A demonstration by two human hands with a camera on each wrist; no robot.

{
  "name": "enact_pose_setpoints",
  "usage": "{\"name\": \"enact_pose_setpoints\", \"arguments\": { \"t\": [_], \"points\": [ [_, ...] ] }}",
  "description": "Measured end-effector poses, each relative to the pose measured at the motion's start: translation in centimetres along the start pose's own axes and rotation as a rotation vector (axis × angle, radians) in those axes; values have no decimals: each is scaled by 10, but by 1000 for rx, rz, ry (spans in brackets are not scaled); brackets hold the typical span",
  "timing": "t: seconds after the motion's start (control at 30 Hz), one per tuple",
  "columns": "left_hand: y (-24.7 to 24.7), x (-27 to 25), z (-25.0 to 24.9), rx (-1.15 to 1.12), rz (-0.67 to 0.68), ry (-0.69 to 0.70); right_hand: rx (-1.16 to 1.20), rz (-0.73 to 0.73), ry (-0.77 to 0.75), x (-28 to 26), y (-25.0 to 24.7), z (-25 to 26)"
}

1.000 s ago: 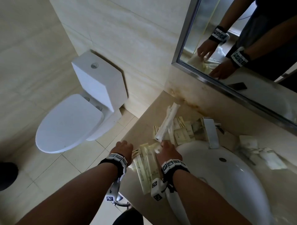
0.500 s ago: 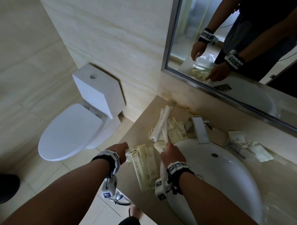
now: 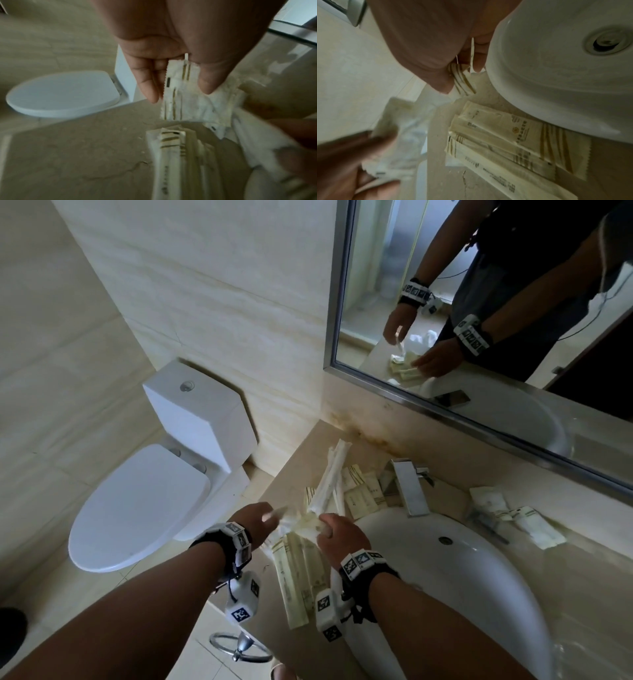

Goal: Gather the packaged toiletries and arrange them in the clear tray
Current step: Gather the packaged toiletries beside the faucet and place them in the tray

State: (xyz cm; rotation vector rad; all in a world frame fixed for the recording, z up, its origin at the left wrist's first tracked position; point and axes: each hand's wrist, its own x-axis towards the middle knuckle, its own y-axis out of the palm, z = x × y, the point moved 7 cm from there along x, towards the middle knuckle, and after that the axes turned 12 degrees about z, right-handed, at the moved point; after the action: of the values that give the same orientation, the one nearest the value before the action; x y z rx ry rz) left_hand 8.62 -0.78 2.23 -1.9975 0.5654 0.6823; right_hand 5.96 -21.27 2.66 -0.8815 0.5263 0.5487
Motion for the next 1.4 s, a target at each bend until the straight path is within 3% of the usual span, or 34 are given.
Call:
{"name": "enact_pose_setpoints", "arguments": {
  "t": [0.2, 0.3, 0.4, 0.53, 0.7, 0.77, 0.9, 1.0, 1.17, 1.4],
  "points": [
    [8, 11, -53, -118, 82, 182, -16, 88, 74, 6, 0, -13],
    [3, 21, -63, -169, -7, 203, 0, 104, 128, 7, -6, -30],
    [-4, 32, -63, -167, -81, 133, 72, 69, 196, 10, -16, -42],
    [9, 45, -66, -180, 51, 122, 364, -79, 158, 15, -29, -44],
    [29, 44, -90, -537, 242, 153, 355, 4, 111, 19, -29, -25],
    [29, 47, -97, -501, 260, 143, 259, 39, 90, 20, -32, -13],
    [10, 55, -102, -164, 203, 150, 257, 139, 29, 26, -29, -3],
    [-1, 65, -91, -20, 144, 109, 185, 37, 112, 40, -41, -22],
    [-4, 72, -71, -4, 106, 87, 72, -105, 324, 76, -70, -60],
    [-9, 76, -69, -40, 97, 89, -24, -119, 470, 98, -85, -61]
  ]
}}
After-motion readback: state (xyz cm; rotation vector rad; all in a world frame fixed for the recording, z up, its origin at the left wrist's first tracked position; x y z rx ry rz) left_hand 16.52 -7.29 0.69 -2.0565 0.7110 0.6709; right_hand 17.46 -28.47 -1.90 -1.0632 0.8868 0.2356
